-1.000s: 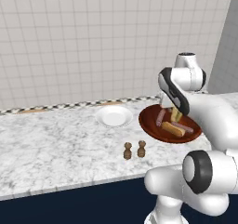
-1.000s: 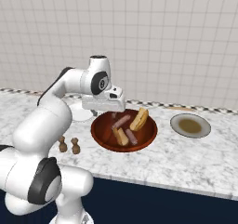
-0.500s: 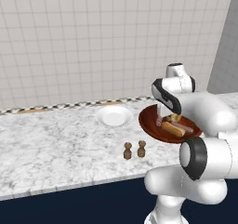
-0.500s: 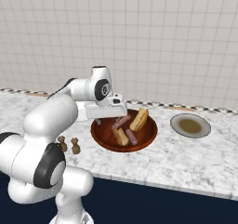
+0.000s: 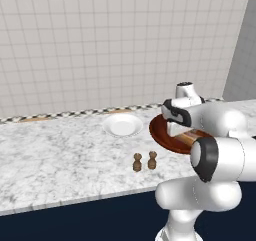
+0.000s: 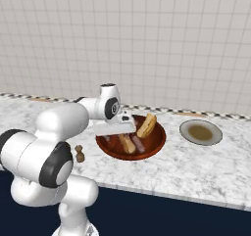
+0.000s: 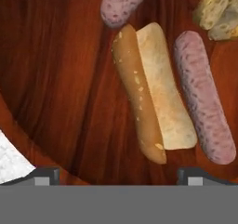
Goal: Place one bun and one sausage from the bowl on each plate.
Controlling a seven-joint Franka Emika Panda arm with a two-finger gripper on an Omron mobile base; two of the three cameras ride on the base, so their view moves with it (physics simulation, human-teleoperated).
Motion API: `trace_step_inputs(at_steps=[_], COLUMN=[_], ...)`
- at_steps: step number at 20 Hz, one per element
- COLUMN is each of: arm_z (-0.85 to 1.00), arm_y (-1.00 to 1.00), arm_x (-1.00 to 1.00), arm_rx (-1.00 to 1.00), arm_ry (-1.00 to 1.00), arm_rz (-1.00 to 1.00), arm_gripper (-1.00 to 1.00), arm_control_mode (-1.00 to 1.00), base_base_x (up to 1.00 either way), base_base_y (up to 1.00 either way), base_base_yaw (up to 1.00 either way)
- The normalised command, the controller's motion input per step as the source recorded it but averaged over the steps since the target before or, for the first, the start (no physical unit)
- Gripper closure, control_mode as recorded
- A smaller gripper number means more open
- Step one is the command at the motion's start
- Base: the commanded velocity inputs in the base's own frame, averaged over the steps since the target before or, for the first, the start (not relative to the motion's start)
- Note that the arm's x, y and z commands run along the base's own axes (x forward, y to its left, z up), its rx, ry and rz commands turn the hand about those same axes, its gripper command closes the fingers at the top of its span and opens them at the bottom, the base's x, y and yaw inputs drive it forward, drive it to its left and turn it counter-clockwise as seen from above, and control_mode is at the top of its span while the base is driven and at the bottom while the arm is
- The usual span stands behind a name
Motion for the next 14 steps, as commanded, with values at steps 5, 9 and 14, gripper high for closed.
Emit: trace_step_inputs(at_steps=[5,9,14], arm_z=[-0.51,-0.36,-0.20], arm_y=[-0.20,-0.14,-0.03], arm_x=[0.12,0.20,0.14], arm_rx=[0.00,0.00,0.00], arm_ry=[0.00,0.00,0.00], arm_rz=[0.02,0.01,0.00], arm_gripper=[-1.00,-1.00,-1.00], arm_control_mode=[-1.00,-1.00,-1.00], base_base_x=[0.00,0.00,0.00], base_base_y=[0.00,0.00,0.00], base_base_yaw=[0.00,0.00,0.00])
